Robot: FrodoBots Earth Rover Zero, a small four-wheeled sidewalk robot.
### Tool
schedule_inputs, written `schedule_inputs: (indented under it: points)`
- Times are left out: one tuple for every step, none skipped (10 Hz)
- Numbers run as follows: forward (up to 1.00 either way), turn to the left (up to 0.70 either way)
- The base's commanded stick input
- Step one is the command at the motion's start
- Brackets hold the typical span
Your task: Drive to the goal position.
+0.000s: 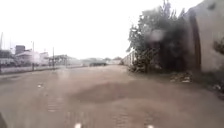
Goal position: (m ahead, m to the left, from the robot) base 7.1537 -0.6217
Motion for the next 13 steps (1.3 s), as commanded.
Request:
schedule_inputs:
  points:
    - [1.00,0.42]
    - [1.00,0.19]
    - [1.00,0.02]
    - [1.00,0.02]
    - [1.00,0.02]
    - [1.00,0.02]
    - [1.00,0.02]
    - [1.00,0.02]
    - [1.00,0.02]
    - [1.00,0.02]
    - [1.00,0.02]
    - [1.00,0.02]
    - [1.00,0.02]
